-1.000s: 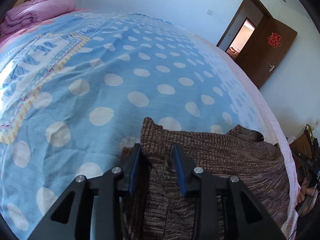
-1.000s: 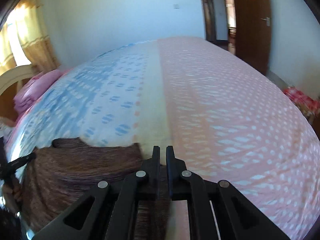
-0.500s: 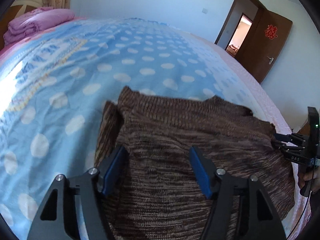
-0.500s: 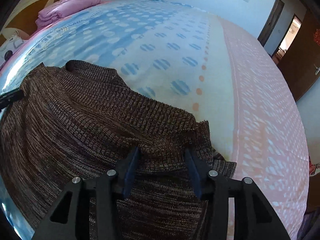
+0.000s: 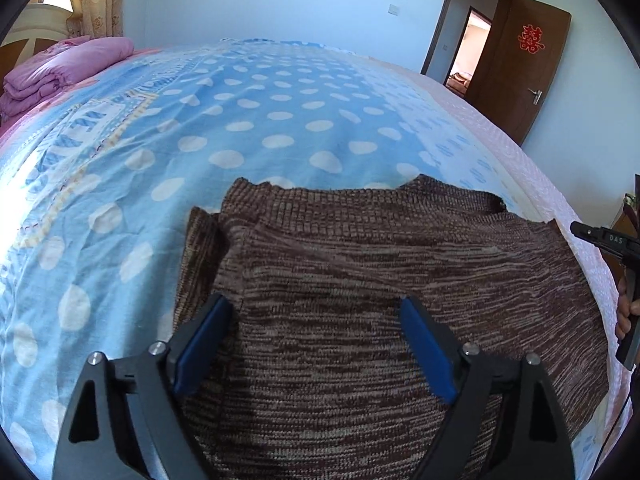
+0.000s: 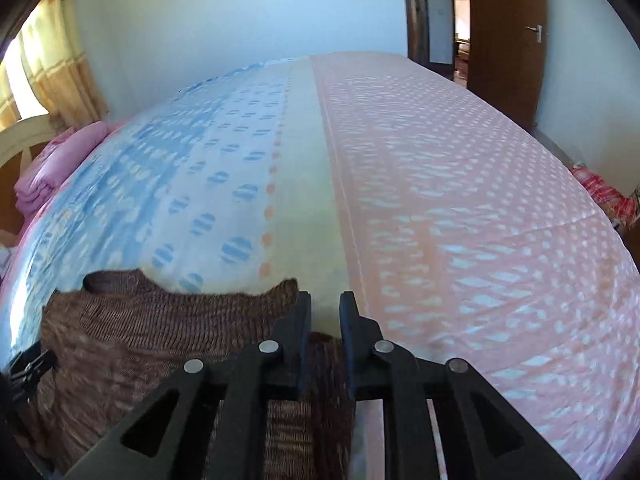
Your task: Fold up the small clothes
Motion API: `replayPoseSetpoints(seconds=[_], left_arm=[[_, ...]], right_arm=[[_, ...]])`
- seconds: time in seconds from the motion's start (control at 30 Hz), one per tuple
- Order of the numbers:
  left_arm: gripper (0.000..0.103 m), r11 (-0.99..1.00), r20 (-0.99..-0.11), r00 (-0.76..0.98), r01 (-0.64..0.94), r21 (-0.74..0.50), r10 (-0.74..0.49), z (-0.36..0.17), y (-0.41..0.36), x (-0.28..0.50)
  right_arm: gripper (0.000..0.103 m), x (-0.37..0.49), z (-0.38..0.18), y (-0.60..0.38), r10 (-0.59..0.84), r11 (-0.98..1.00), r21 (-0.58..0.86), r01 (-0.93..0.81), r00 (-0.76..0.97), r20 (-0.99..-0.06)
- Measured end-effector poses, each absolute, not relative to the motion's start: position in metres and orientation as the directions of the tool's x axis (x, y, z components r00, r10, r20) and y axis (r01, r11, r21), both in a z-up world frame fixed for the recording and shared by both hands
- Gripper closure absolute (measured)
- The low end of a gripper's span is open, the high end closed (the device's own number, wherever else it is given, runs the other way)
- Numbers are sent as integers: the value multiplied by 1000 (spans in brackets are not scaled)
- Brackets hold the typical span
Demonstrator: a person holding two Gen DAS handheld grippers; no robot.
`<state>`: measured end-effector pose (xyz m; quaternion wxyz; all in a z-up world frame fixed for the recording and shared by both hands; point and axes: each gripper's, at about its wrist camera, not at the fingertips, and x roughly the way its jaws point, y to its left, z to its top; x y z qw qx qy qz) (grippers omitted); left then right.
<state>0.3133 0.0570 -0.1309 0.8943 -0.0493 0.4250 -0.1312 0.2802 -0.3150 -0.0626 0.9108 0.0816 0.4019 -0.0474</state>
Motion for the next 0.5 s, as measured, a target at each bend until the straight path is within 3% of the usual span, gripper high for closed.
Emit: replayPoseSetpoints(seconds=[0.17, 0.27, 0.3, 0.37, 0.4, 0.43, 0.5], left_arm=[[12, 960, -745, 606, 187, -210, -281, -131, 59, 313], [11, 955, -739, 604, 183, -235, -297, -132, 63, 314], [9, 953, -738, 603, 185, -240, -303, -132, 63, 314], [9, 954, -740, 602, 187, -235, -300, -132, 62, 315], [7, 955, -742, 601, 189, -230, -298, -132, 61, 315], [7, 954, -743, 599, 193, -228, -299, -133, 60, 315], [5, 955, -746, 597, 194, -224, -297, -133, 59, 315]], right_arm=[[88, 278, -59, -295, 8, 994, 81, 77, 680, -733], [88, 289, -78, -268, 49, 999, 32, -38, 625, -779], [88, 290, -88, -259, 16, 998, -25, -59, 601, -799], [87, 288, -106, -253, -184, 970, -242, -15, 606, -774], [83, 287, -108, -258, -213, 966, -258, 15, 609, -764], [69, 286, -107, -271, -198, 978, -201, 64, 606, -771], [68, 280, -100, -294, -130, 988, -53, 145, 595, -793]])
